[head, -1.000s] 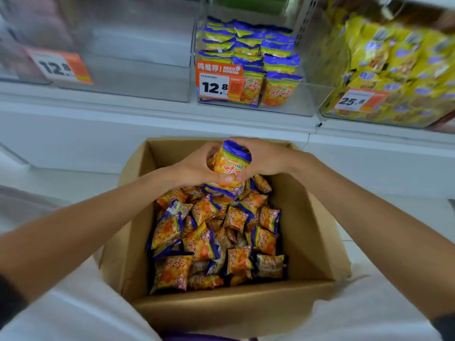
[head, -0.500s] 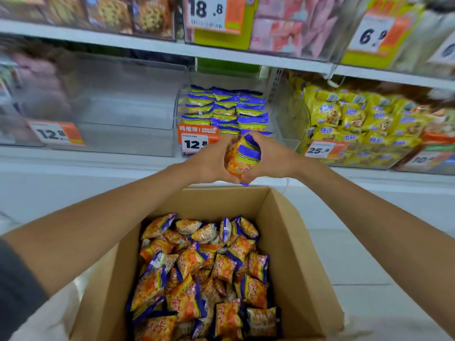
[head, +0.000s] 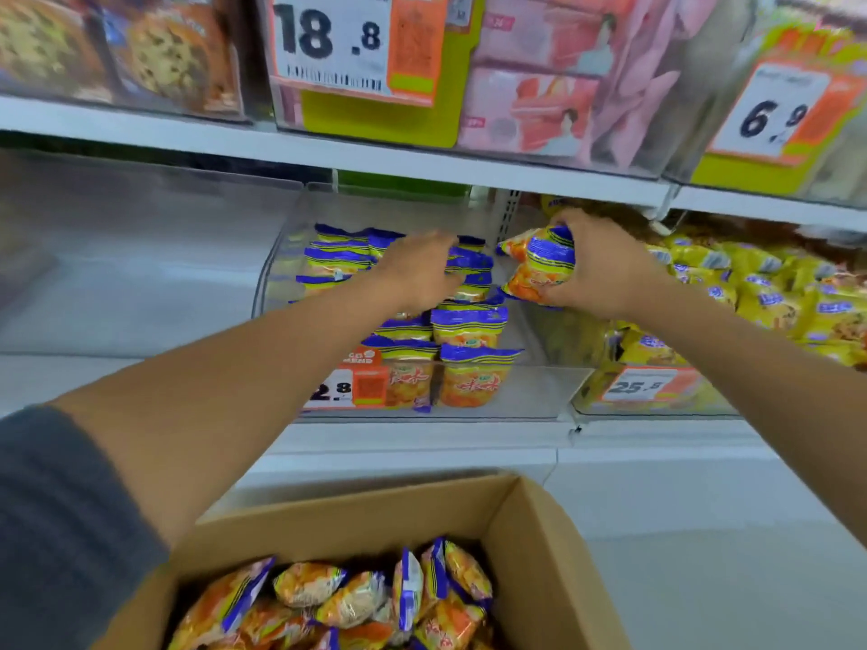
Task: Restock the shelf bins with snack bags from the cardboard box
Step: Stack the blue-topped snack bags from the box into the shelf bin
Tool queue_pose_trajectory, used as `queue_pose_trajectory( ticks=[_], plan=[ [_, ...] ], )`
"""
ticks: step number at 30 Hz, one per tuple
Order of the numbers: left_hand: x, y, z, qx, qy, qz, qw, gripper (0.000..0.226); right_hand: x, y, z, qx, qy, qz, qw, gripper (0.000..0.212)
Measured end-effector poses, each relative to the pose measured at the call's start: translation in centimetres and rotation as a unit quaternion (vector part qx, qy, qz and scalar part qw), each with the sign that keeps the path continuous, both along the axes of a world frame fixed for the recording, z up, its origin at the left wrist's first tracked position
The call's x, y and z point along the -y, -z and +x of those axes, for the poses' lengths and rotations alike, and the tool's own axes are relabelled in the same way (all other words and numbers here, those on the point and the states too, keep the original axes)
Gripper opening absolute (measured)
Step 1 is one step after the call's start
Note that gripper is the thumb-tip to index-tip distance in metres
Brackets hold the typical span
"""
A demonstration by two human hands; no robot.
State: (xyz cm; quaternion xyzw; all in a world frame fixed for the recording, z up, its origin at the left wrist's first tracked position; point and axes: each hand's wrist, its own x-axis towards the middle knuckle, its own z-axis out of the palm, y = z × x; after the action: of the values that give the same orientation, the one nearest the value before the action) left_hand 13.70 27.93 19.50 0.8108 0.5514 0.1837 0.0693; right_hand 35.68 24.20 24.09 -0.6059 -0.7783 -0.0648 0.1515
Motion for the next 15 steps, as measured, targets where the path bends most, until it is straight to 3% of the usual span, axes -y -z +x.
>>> queue_pose_trajectory(
  ticks=[3, 5, 8, 12, 15],
  plan=[
    [-3.8, 0.6, 1.8, -0.069, 0.015, -0.001, 0.998, 0.077, -3.2, 0.6, 0.0, 0.091, 0.046, -0.042, 0.994, 0.073],
    [-5.3, 1.8, 2.1, -0.151, 0.029, -0.030, 0.988, 0.091, -4.6, 0.8, -0.6, 0.104, 0.038, -0.073, 0.991, 0.061],
    [-6.5, 3.4, 1.5, -0.198, 0.036, -0.076, 0.977, 0.094, -7.2, 0.5, -1.8, 0.161, 0.040, -0.121, 0.979, 0.057],
    [-6.6, 3.2, 1.2, -0.214, 0.041, -0.092, 0.972, 0.101, -11.9, 0.3, -2.8, 0.240, 0.039, -0.139, 0.960, 0.094],
    [-6.5, 3.3, 1.1, -0.214, 0.035, -0.096, 0.972, 0.102, -13.6, 0.2, -3.6, 0.251, 0.051, -0.167, 0.952, 0.090]
  ],
)
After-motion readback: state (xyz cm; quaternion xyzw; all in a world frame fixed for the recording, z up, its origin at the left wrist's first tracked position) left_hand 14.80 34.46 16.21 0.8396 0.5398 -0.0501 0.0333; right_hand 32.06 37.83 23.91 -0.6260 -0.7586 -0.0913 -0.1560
